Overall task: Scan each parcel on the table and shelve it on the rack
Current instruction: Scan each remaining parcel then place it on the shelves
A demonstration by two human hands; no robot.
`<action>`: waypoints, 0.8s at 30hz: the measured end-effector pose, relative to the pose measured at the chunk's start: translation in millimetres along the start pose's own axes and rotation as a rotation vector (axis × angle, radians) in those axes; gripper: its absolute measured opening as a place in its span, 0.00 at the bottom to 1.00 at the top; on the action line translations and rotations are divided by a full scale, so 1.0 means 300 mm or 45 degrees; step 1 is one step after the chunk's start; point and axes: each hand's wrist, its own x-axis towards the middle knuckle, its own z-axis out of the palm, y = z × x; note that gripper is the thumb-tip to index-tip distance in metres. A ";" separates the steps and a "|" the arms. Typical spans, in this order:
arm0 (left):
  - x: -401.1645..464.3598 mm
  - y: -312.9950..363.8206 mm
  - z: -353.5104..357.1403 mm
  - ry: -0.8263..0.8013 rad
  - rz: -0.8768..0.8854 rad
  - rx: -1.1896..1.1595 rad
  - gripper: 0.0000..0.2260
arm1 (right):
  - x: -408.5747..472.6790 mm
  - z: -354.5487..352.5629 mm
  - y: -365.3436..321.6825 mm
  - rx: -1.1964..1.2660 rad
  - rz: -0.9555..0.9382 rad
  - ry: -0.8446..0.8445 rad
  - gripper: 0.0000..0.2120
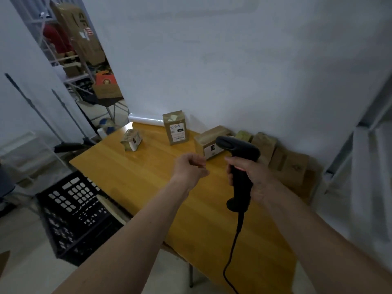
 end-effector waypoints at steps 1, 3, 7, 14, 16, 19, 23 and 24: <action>0.037 0.001 0.013 -0.023 -0.002 -0.001 0.12 | 0.017 -0.005 -0.006 0.008 0.001 0.029 0.03; 0.118 -0.004 0.038 -0.079 -0.009 -0.016 0.10 | 0.055 -0.017 -0.011 0.009 0.000 0.096 0.04; 0.300 -0.026 0.067 -0.181 0.024 0.062 0.10 | 0.160 -0.027 -0.005 0.039 0.020 0.271 0.05; 0.681 -0.063 0.028 -0.364 0.039 0.298 0.11 | 0.432 0.061 0.008 0.086 0.072 0.474 0.04; 0.790 -0.076 0.011 -0.424 0.017 0.419 0.15 | 0.520 0.100 0.016 0.108 0.094 0.537 0.05; 0.943 -0.083 0.003 -0.507 -0.088 0.664 0.26 | 0.644 0.148 0.031 0.144 0.103 0.631 0.06; 1.123 -0.087 0.023 -0.545 -0.092 0.973 0.40 | 0.782 0.185 0.060 0.183 0.094 0.750 0.05; 1.165 -0.090 0.034 -0.554 -0.078 1.001 0.42 | 0.811 0.188 0.070 0.200 0.089 0.788 0.05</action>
